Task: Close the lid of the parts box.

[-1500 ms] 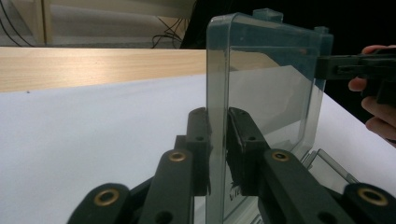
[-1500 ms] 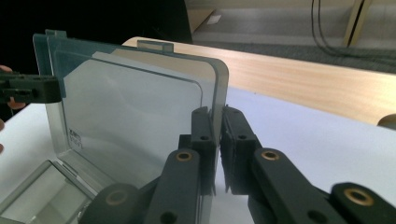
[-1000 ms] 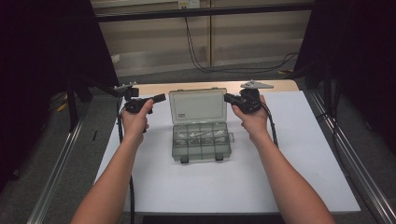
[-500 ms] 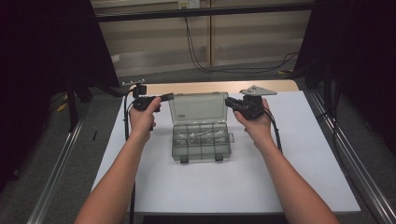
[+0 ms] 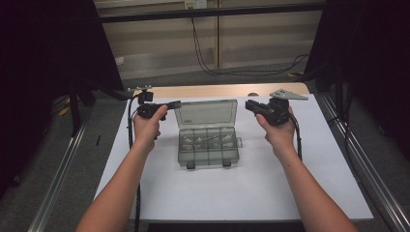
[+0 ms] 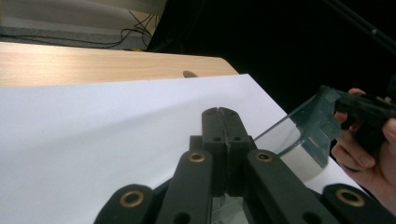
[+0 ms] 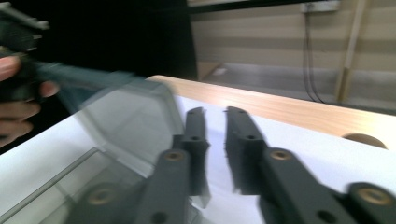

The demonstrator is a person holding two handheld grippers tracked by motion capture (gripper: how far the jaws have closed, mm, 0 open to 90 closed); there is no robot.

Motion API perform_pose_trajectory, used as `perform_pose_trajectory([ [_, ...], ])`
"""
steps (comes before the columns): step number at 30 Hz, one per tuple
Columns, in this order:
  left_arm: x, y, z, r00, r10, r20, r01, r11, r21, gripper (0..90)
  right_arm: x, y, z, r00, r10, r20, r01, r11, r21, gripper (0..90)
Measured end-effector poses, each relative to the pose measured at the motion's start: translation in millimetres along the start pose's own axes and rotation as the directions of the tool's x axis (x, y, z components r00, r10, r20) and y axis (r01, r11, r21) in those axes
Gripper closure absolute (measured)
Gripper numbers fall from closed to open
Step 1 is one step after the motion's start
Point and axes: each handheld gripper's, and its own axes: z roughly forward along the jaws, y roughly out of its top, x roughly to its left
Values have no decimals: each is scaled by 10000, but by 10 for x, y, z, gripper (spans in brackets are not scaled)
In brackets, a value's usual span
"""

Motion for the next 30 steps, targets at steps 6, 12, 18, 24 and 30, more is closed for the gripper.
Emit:
perform_pose_trajectory([
  [6, -59, -44, -24, 9996, 257, -79, -256, 9997, 46, 900, 95, 44, 139, 9988, 125, 483, -141, 9993, 336, 900],
  [12, -140, -87, -52, 9984, 564, -30, -564, 9984, 100, 900, 205, 28, 178, 9997, -3, 231, -8, 9990, 452, 900],
  [18, -242, -133, -85, 9972, 738, 114, -738, 9973, 1, 900, 266, 23, 127, 10000, 29, -14, -29, 9994, 341, 900],
  [24, -326, -227, -129, 9950, 1002, -15, -1001, 9950, 37, 900, 335, -57, 60, 9998, -29, -182, 34, 9996, 283, 900],
  [30, -438, -341, -179, 9885, 1515, -3, -1515, 9884, 69, 900, 392, -148, -3, 9987, -296, -407, 310, 9989, 347, 900],
])
